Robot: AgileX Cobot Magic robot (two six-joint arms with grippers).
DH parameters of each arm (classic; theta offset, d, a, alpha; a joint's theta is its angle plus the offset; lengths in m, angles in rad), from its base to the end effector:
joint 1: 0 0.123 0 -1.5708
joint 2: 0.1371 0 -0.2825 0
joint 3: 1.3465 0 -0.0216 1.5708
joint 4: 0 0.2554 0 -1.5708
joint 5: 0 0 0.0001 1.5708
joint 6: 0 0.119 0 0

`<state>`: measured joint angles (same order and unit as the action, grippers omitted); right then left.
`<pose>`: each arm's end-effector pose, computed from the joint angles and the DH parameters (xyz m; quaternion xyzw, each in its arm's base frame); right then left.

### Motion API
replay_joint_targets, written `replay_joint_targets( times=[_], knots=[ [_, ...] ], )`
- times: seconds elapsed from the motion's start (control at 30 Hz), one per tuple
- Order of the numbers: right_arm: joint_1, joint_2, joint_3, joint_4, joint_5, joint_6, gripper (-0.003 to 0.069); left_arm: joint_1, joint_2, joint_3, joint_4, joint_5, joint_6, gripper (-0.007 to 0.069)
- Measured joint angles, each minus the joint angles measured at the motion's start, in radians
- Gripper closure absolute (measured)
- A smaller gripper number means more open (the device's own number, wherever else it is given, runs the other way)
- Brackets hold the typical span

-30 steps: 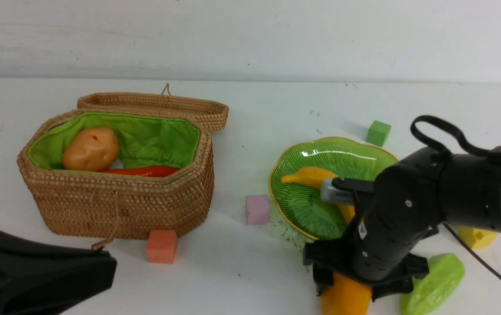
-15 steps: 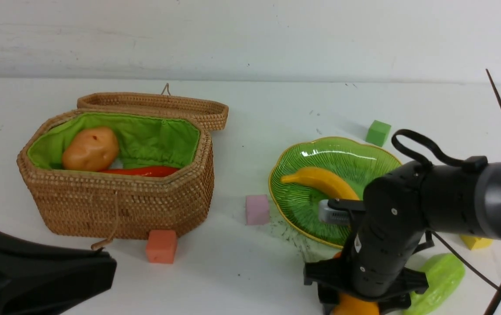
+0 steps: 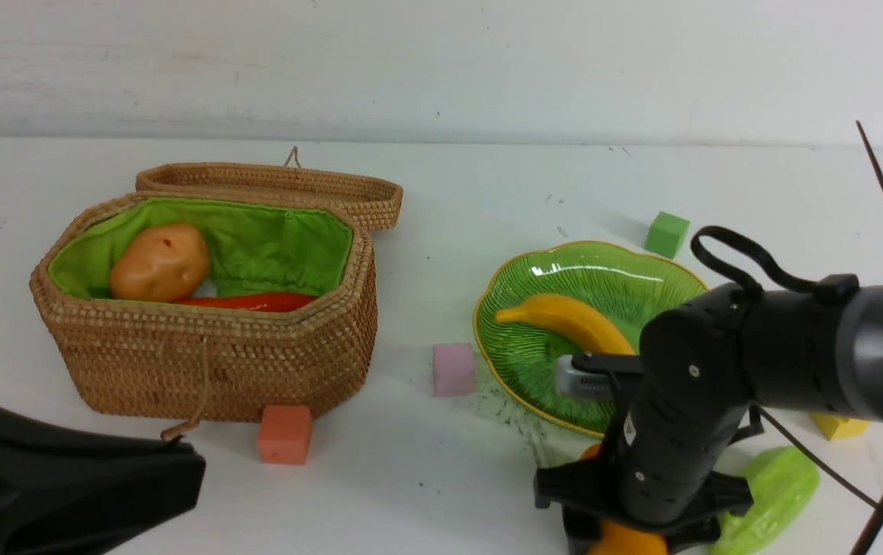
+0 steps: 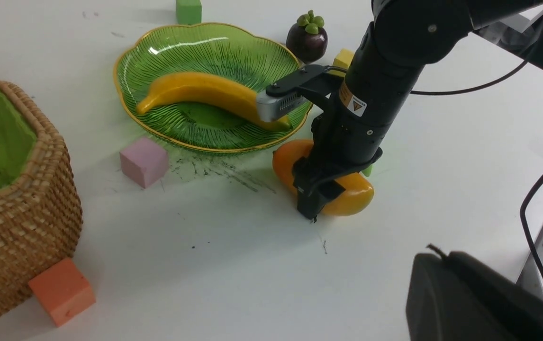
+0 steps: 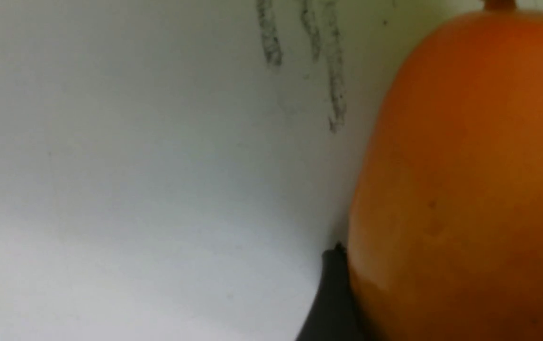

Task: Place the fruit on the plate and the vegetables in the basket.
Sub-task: Use the right arm to grab a mango and put it into the right plate

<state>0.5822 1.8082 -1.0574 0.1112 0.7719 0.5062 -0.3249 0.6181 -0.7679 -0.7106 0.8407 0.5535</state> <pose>0.2740 0.1914 0.1281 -0.0008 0.9969 0.0703 0.0363 0.1051 -0.0965 0.3508 0.2761 0.7874 -0.2854 0.4715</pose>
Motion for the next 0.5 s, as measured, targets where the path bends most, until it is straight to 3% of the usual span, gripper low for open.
replay_joint_targets(
  times=[0.5],
  knots=[
    [0.0,-0.146,0.004,0.067,0.126,-0.122,0.0134,0.0,0.0,0.0,0.0,-0.01,0.0,0.0638]
  ],
)
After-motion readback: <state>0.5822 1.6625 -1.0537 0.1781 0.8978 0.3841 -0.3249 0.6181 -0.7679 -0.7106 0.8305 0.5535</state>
